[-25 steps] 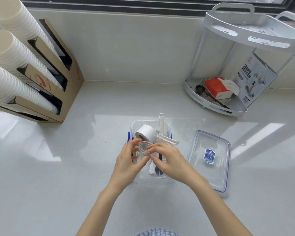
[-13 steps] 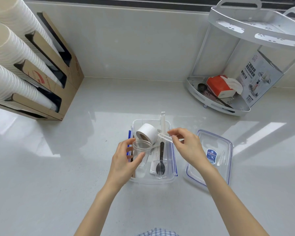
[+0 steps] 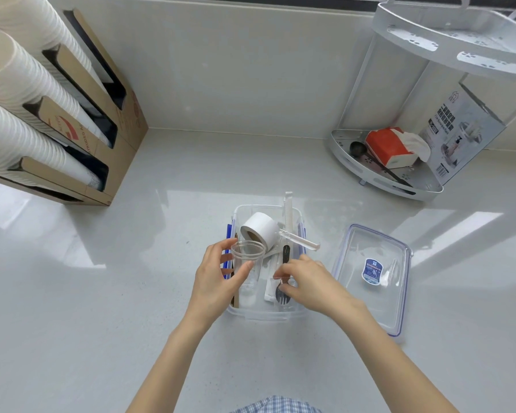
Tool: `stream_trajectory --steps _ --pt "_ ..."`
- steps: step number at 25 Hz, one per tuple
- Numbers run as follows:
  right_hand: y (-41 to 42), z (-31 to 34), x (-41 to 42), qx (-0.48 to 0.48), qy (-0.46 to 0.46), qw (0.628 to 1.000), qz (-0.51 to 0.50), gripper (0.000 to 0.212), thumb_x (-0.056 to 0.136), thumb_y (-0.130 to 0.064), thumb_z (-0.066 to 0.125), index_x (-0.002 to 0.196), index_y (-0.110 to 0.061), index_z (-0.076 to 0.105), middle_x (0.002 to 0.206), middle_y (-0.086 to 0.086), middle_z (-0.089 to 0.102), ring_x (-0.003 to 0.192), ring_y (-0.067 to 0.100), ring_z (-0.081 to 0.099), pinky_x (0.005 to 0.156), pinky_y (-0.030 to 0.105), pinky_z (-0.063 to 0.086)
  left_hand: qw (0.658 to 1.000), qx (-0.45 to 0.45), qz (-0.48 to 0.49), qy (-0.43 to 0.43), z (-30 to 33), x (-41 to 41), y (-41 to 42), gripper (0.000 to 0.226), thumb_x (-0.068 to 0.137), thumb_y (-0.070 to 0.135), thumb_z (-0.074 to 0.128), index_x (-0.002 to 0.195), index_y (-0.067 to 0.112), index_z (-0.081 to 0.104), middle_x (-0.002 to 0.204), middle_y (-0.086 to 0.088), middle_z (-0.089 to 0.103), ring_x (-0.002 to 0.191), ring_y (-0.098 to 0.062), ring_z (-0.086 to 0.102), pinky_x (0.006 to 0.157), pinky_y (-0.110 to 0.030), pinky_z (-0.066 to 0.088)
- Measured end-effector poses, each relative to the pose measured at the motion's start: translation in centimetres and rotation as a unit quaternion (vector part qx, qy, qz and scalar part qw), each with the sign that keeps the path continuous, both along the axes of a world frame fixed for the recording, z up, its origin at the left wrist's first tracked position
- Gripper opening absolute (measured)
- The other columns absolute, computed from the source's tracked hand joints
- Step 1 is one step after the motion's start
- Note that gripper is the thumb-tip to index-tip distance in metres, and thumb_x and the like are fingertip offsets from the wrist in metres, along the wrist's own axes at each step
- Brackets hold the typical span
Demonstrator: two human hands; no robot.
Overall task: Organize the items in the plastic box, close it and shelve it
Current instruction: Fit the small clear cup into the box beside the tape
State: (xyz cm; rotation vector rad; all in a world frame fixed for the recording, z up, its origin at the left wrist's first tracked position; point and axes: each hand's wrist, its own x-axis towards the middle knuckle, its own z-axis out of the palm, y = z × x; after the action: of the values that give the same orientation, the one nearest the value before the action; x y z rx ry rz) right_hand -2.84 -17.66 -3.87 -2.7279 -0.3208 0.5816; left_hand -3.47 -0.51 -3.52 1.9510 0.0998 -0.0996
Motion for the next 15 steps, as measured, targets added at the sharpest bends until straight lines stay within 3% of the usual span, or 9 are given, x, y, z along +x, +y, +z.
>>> stream_trajectory --steps 5,7,8,12,15 --pt "0.1 0.4 0.2 0.069 0.007 0.997 -0.04 0.03 0.094 -0.015 0.04 0.11 -0.015 0.066 0.098 0.003 0.071 0.101 0.019 0.054 0.088 0.024 0.04 1.0 -0.001 0.0 0.001 0.1 -0.3 0.0 0.046 0.08 0.019 0.063 0.123 0.015 0.046 0.125 0.002 0.048 0.109 -0.012 0.05 0.085 -0.024 0.043" --pt "0.1 0.6 0.2 0.133 0.03 0.987 -0.089 0.031 0.093 -0.012 0.04 0.105 -0.013 0.068 0.084 0.0 0.068 0.077 0.01 0.058 0.067 0.005 0.041 1.0 -0.002 0.001 -0.001 0.1 -0.4 0.1 0.046 0.08 0.02 0.063 0.123 0.015 0.046 0.124 0.003 0.048 0.109 -0.012 0.05 0.085 -0.023 0.043" --pt "0.0 0.8 0.2 0.158 0.043 0.98 -0.113 0.031 0.093 -0.012 0.039 0.104 -0.012 0.068 0.076 -0.004 0.064 0.067 0.005 0.054 0.058 0.002 0.039 1.0 -0.002 0.001 -0.002 0.1 -0.4 0.1 0.046 0.08 0.02 0.063 0.123 0.015 0.046 0.123 0.003 0.048 0.109 -0.012 0.05 0.084 -0.023 0.043" --pt "-0.4 1.3 0.5 0.215 0.058 0.958 -0.181 0.03 0.092 -0.014 0.04 0.099 -0.017 0.07 0.065 -0.011 0.056 0.058 0.011 0.045 0.043 0.006 0.035 1.0 -0.003 0.002 0.0 0.2 -0.6 0.1 0.046 0.081 0.02 0.062 0.124 0.016 0.046 0.125 0.004 0.047 0.11 -0.012 0.05 0.083 -0.022 0.042" --pt "-1.0 1.5 0.6 0.265 0.079 0.931 -0.239 0.03 0.092 -0.01 0.041 0.094 -0.009 0.07 0.064 -0.009 0.056 0.058 0.013 0.041 0.047 0.012 0.031 1.0 -0.005 -0.002 0.001 0.3 -0.7 0.0 0.045 0.081 0.02 0.062 0.123 0.016 0.046 0.124 0.005 0.047 0.111 -0.012 0.049 0.084 -0.022 0.042"
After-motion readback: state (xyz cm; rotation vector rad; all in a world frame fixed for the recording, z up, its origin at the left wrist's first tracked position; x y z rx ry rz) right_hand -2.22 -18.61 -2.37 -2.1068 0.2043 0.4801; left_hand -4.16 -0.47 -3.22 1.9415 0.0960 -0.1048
